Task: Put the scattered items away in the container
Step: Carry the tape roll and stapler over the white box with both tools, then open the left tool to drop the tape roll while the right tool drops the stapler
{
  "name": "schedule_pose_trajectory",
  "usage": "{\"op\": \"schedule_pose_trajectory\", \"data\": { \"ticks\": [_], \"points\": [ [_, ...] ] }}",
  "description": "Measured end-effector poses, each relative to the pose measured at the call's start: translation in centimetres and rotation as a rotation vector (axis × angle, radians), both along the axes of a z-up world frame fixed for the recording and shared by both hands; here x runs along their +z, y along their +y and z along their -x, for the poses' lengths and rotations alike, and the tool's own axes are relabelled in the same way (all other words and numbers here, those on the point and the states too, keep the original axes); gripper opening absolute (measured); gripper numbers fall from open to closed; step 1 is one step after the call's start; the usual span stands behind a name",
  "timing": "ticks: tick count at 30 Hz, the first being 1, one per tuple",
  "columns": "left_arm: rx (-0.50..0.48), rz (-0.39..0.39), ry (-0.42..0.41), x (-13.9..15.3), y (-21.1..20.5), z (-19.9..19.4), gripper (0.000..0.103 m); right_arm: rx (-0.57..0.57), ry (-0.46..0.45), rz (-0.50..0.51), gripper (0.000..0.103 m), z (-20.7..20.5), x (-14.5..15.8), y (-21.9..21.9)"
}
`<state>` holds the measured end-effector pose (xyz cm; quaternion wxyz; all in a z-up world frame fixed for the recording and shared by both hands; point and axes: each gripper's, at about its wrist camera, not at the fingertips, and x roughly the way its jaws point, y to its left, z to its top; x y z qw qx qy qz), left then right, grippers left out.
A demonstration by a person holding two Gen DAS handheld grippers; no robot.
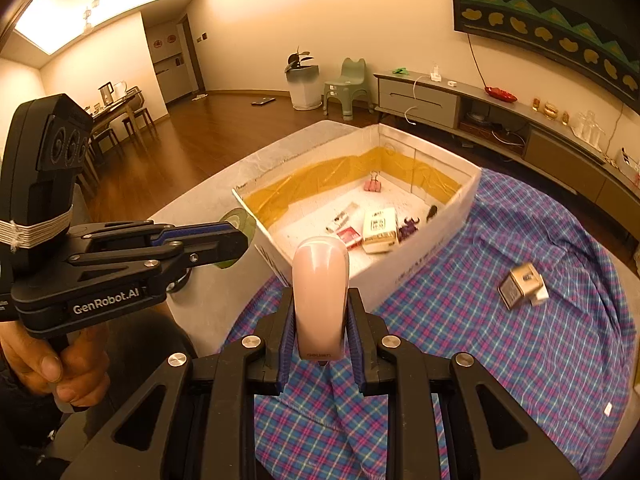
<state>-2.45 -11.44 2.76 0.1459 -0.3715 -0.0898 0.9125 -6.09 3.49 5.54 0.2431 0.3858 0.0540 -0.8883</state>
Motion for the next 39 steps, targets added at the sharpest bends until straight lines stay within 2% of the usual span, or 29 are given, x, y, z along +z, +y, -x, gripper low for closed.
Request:
{"op": "schedule_pose_trajectory", "data": {
  "ticks": [9,14,27,39],
  "points": [
    [0.011,0.014,0.013,0.7,-0.9,2.5,0.014,0.016,-0.016,0.000,0.025,3.6,1.0,-1.3],
    [0.018,-0.003,-0.004,0.3,-1.6,4.1,0.014,0.019,-0.033,-0.007,0.025,5.8,1.0,-2.1],
    [0.045,-0.021,-0.031,0.1,-3.6,9.1,0.014,0.012,-0.080,-0.032,0.025,11.2,0.4,-3.6],
    [0.038,0.012,-0.083,-1.0,-4.8,13.2,0.014,-0.020,-0.118,-0.068,0.025,16.2,-0.8,-4.3]
  ]
}}
